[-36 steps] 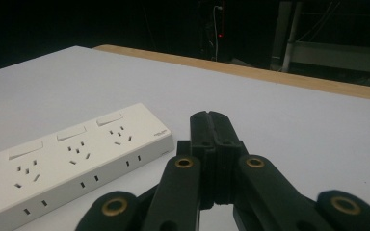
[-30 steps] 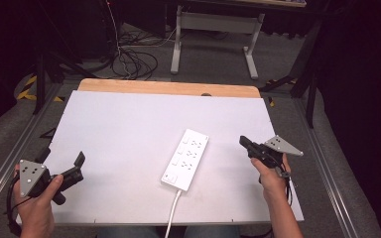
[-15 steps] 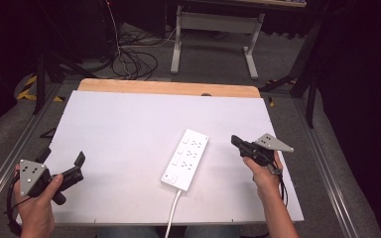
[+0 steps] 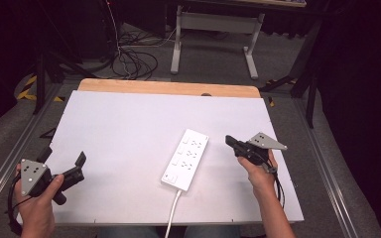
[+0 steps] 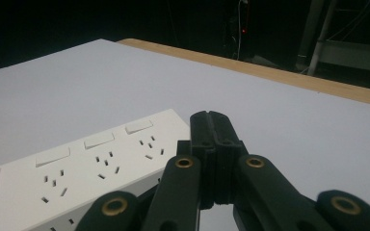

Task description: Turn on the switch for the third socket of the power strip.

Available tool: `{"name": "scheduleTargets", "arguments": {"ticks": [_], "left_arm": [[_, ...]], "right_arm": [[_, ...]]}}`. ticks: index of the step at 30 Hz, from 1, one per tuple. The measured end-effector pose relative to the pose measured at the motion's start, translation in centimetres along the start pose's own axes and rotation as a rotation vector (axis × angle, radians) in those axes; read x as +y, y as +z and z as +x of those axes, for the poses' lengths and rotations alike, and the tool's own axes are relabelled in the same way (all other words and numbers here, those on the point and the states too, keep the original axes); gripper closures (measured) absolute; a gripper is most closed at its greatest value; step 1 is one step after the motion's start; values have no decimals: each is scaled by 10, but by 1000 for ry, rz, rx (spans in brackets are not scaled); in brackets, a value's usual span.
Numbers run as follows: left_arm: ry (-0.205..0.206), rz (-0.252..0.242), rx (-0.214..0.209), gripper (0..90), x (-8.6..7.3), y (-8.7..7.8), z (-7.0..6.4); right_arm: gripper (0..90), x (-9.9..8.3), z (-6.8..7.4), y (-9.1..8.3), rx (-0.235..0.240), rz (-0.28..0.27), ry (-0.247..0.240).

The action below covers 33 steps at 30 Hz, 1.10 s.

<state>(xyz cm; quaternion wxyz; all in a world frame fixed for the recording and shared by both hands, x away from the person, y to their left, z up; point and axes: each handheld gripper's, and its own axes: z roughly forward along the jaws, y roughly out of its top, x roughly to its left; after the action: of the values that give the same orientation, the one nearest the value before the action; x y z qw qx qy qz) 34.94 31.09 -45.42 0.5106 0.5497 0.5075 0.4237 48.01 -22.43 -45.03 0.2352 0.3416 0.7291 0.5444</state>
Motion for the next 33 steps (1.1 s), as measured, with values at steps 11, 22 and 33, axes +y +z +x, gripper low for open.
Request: {"name": "scheduleTargets", "arguments": {"ticks": [11,22,33], "left_arm": [[10,9,-6,8,0,1,-1],[12,12,-6,9,-1,2,-2],[8,13,-4,9,-1,2,-1]], "right_arm": [[900,1,6,8,33,10,-10],[900,2,8,12,44,21,-17],[900,4,12,22,66,26,-18]]}}
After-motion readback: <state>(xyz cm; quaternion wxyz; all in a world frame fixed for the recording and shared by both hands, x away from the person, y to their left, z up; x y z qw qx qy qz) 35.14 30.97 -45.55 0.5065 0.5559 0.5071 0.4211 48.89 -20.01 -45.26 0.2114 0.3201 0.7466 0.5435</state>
